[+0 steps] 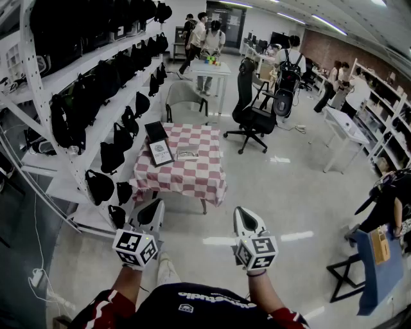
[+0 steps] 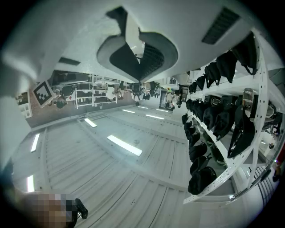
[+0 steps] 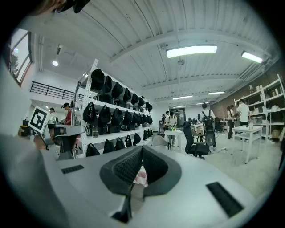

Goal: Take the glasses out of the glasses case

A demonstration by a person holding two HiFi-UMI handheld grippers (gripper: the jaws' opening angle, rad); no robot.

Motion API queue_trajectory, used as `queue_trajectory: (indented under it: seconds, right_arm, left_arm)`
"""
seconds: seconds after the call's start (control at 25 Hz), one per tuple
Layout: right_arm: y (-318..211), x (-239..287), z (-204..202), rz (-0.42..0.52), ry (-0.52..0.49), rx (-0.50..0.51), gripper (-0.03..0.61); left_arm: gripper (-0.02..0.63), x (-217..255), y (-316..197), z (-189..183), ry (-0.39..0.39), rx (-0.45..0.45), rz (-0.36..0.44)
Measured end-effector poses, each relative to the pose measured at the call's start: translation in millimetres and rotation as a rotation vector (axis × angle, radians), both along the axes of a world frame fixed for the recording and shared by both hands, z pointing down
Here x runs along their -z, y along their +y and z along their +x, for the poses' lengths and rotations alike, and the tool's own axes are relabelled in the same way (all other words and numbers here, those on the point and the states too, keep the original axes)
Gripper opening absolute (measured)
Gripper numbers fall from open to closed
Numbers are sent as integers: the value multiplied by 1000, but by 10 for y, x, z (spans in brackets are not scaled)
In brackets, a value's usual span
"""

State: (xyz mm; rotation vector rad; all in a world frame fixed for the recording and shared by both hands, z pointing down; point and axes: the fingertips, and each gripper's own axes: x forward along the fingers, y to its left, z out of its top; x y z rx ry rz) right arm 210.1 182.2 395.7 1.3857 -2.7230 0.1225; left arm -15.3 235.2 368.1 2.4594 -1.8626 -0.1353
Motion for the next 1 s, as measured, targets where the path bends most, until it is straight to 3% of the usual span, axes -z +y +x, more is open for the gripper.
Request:
queue_trajectory:
  seconds: [1.0]
  right_arm:
    - [-65,-63,215,-11,-8,-11,0]
  left_arm:
    - [5,29,-75,116,-7,16,-4]
